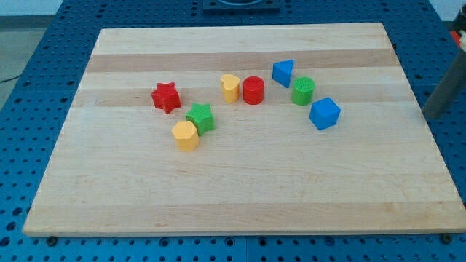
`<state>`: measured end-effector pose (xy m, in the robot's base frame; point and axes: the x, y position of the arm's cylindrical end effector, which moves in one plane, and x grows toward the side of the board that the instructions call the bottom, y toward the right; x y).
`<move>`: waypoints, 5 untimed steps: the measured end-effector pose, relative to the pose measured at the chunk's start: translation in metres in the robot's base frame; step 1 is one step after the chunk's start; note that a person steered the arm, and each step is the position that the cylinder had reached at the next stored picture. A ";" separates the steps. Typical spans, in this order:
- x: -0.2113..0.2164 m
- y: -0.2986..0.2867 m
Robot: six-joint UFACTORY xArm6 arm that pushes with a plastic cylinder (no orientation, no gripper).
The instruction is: Push the cube into the green circle
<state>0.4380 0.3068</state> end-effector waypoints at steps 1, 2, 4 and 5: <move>0.003 -0.013; 0.018 -0.039; 0.028 -0.110; 0.031 -0.134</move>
<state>0.4688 0.1733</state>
